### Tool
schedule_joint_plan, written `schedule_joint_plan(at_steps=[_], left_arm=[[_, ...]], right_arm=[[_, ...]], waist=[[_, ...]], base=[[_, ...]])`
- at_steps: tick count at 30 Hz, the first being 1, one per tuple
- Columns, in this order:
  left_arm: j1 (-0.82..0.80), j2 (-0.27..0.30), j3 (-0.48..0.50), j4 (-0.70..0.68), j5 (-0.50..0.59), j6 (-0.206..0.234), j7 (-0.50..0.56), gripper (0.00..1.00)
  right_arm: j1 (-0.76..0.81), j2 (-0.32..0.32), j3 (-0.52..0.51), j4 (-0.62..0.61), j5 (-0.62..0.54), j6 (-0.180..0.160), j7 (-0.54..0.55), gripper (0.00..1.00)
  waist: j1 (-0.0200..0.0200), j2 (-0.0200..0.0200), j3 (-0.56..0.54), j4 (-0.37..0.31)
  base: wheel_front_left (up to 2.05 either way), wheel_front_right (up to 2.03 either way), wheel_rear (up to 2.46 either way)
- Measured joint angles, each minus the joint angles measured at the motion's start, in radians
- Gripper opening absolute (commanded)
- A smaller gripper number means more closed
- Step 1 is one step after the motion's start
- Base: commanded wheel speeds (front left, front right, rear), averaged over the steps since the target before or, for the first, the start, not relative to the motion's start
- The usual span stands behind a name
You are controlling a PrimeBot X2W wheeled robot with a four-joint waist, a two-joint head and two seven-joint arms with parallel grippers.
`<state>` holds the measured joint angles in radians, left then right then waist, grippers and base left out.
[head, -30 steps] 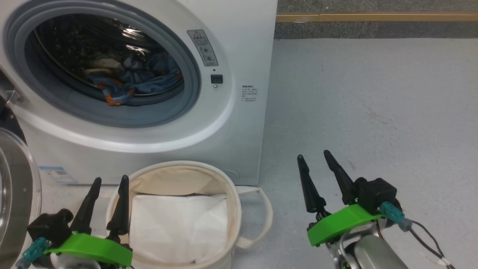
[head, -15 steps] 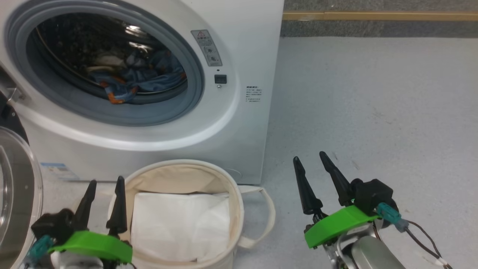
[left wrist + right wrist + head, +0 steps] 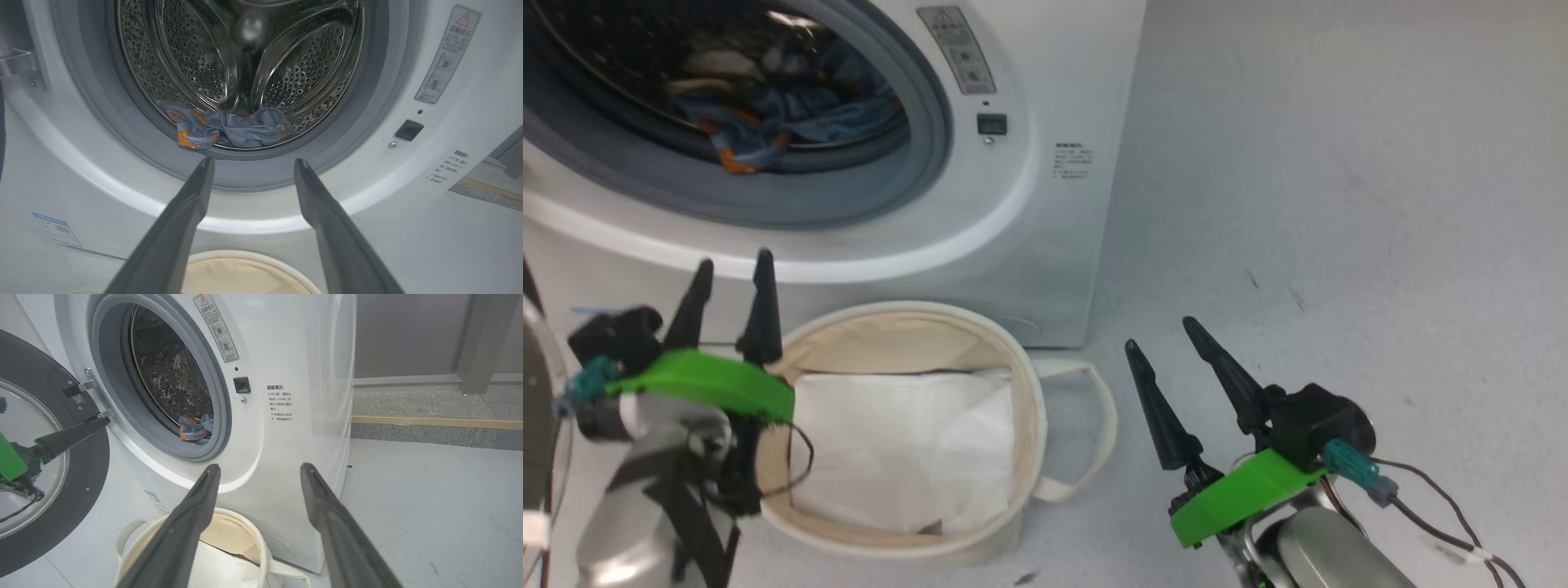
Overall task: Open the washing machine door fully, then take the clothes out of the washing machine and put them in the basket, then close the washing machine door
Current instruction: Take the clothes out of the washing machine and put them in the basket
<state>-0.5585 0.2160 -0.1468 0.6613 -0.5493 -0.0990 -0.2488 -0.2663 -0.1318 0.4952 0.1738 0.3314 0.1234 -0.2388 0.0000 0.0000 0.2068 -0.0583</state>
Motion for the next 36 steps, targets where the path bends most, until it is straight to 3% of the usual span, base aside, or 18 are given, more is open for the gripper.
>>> schedule_joint_plan(at_steps=[11, 17, 36], left_arm=[[-0.283, 0.027, 0.023, 0.186, -0.016, -0.025, -0.001, 1.00], [-0.401, 0.046, -0.013, 0.248, -0.045, -0.026, -0.001, 1.00], [-0.705, 0.138, -0.116, 0.439, -0.172, -0.026, 0.012, 1.00]], right_arm=[[-0.046, -0.034, 0.059, -0.147, -0.023, 0.000, -0.011, 1.00], [-0.057, -0.055, 0.076, -0.234, -0.043, 0.000, -0.011, 1.00], [-0.058, -0.035, 0.045, -0.317, -0.131, 0.000, -0.018, 1.00]], waist=[[0.0000, 0.0000, 0.155, -0.067], [0.0001, 0.0000, 0.241, -0.098], [0.0001, -0.0001, 0.433, -0.161]], base=[[0.00, 0.00, 0.00], [0.00, 0.00, 0.00], [0.00, 0.00, 0.00]])
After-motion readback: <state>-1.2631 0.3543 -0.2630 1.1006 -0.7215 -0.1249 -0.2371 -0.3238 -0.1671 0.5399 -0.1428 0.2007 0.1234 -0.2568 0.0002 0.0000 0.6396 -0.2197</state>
